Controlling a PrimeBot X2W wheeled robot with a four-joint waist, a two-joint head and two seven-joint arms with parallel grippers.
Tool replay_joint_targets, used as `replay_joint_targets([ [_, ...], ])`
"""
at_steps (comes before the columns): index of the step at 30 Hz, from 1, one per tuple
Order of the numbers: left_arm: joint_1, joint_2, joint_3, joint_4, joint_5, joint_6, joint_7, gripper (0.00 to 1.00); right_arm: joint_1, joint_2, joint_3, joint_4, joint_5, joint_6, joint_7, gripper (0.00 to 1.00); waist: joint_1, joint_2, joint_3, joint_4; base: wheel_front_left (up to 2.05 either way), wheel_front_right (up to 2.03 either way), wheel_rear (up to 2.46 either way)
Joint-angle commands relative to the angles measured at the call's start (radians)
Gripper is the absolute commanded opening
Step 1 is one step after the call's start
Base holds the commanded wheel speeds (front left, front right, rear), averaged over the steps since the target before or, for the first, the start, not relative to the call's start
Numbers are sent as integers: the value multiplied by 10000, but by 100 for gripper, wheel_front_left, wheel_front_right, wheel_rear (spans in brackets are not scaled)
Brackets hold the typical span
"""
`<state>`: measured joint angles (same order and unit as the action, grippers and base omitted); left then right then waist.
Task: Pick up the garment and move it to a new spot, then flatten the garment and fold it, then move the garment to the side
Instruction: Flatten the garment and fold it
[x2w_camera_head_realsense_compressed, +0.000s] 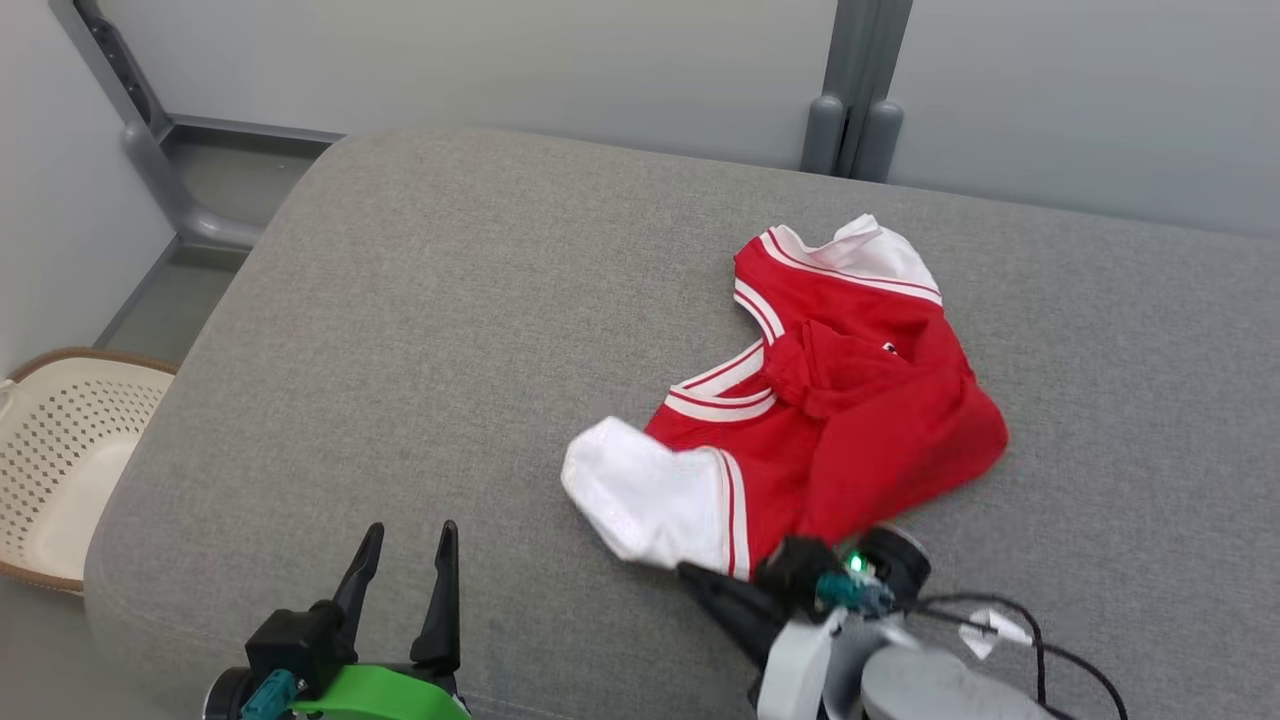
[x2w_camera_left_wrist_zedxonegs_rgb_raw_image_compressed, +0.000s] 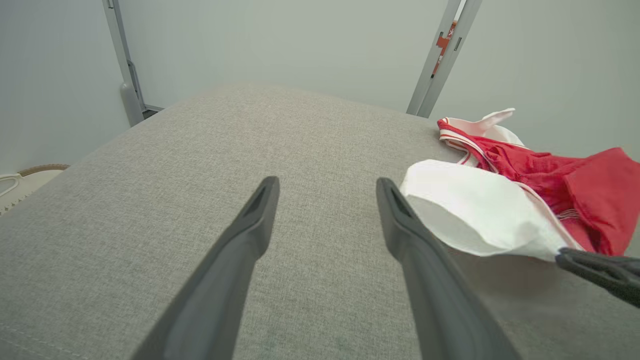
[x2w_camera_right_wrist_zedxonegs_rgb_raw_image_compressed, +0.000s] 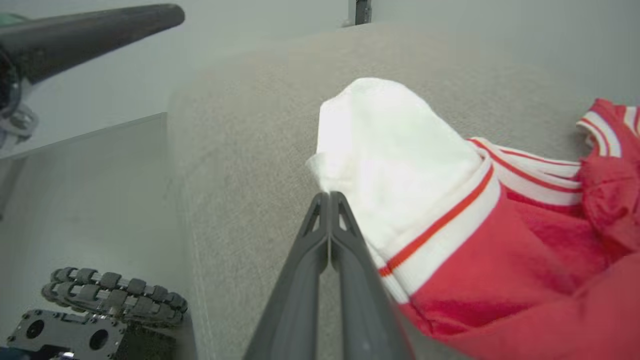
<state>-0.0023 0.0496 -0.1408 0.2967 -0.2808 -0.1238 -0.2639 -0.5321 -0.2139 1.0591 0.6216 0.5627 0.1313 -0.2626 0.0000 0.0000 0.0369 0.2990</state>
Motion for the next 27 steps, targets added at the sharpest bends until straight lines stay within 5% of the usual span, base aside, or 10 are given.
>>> replay_joint_targets([
  [1,152,21,28,-5,129,7,-1,100,373,-141,214,-238,-152,-9,-25,0,0,0,-100,-66,0,0,0],
  [3,188,21,69,6,158,1,-1,100,931,-203,477,-371,-177,-9,-26,0,0,0,-161,-107,0,0,0],
  [4,213,21,95,12,164,-2,-1,100,1147,-227,611,-361,-126,-7,-24,36,0,0,-189,-132,0,0,0],
  [5,243,19,120,23,164,-6,-1,100,1266,-254,666,-392,-94,-7,-26,100,0,0,-226,-166,0,0,0],
  [15,424,19,287,-53,302,-47,-1,100,1293,-790,-1247,-1516,-610,-9,-26,100,0,0,-423,-546,0,0,0],
  [20,358,21,187,-81,261,-48,-1,100,567,-816,-1959,-367,-1142,-9,-26,100,0,0,-368,-538,0,0,0],
  [27,107,21,-23,-64,143,-57,-1,100,-553,-501,-1665,1900,-1940,-9,369,100,0,0,-111,-224,0,0,0],
])
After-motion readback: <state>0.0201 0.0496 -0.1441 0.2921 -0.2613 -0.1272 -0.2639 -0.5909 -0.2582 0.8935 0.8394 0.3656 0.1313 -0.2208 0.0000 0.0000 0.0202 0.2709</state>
